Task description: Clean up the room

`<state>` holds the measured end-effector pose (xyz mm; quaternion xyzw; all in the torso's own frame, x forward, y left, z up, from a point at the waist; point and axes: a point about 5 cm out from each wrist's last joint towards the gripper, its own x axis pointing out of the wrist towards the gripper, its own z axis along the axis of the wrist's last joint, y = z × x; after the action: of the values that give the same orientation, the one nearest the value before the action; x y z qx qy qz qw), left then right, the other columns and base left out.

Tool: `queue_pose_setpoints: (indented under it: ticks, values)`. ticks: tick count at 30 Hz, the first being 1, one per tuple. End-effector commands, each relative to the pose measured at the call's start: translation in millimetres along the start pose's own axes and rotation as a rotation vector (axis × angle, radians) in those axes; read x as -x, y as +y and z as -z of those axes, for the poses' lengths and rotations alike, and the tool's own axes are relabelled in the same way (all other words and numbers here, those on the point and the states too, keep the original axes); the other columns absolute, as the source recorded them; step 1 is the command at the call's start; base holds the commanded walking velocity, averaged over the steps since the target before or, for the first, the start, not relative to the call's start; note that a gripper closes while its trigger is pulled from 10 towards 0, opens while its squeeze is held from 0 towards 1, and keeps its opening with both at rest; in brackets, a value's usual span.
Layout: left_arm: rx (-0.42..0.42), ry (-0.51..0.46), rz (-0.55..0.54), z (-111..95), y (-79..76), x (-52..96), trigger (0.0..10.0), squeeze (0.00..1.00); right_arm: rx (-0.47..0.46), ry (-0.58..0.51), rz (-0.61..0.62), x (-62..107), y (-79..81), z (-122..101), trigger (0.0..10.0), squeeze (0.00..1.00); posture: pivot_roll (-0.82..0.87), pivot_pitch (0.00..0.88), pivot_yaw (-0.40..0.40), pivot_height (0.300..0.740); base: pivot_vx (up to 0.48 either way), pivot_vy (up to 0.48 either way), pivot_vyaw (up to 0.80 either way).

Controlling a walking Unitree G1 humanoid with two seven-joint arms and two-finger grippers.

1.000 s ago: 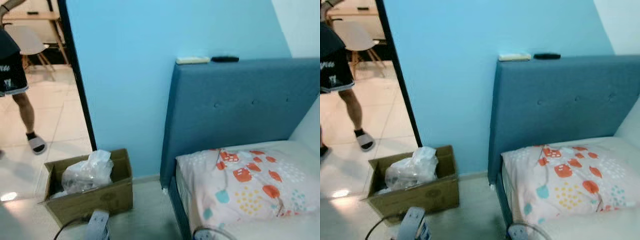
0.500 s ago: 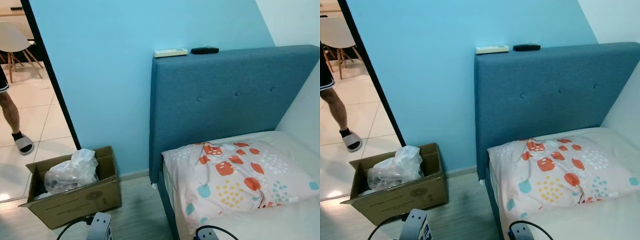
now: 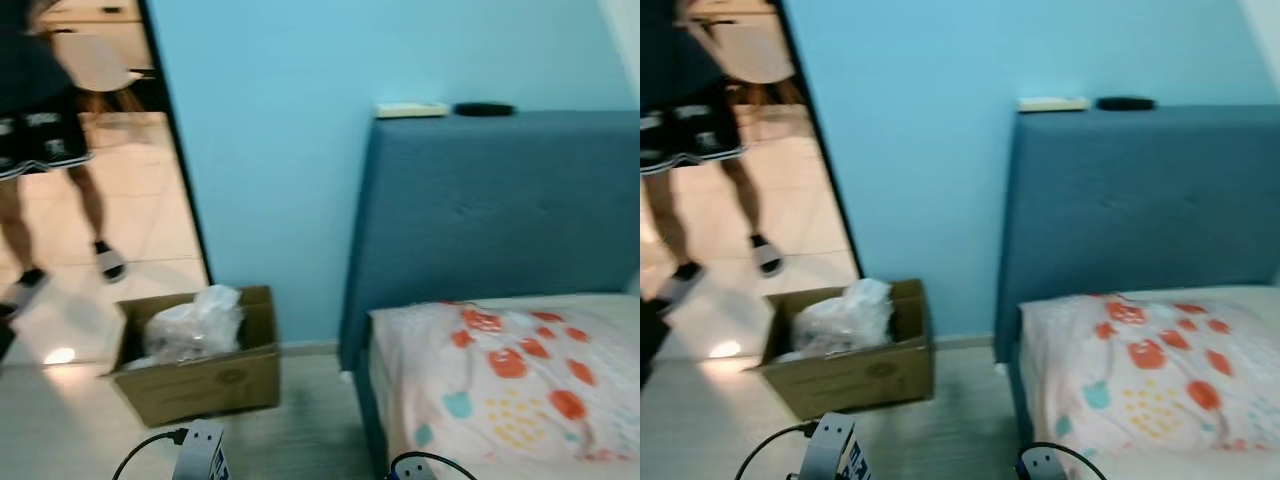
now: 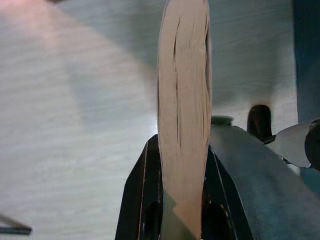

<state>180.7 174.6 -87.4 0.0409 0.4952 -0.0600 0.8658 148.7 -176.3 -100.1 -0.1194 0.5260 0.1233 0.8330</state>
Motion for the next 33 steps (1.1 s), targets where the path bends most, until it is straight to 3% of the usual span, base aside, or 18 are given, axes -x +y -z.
queue_pose_setpoints:
  ticks: [1,15,21,33]
  values:
    - [0.021,-0.014,0.016,-1.7,-2.6,-0.3,10.0,0.0,0.003,0.039,-0.019,0.8,4.8,11.5,10.0,0.0,0.01,0.0,-0.034,0.74,0.0,0.0,0.77]
    - [0.027,-0.03,0.05,-7.5,-8.7,-1.4,10.0,0.0,0.009,0.042,0.014,1.1,3.6,13.5,10.0,0.0,0.01,0.0,-0.031,0.74,0.0,0.0,0.78]
    - [0.011,-0.023,0.05,-6.7,-8.7,-1.4,10.0,0.0,0.012,0.074,0.041,1.4,2.7,17.1,10.0,0.0,0.01,0.0,-0.034,0.74,0.0,-0.335,0.0]
    - [0.048,-0.051,0.063,-9.9,-9.8,-1.5,10.0,0.0,0.017,0.077,0.028,1.4,3.4,17.5,10.0,0.0,0.02,0.0,-0.035,0.74,0.0,0.0,0.0]
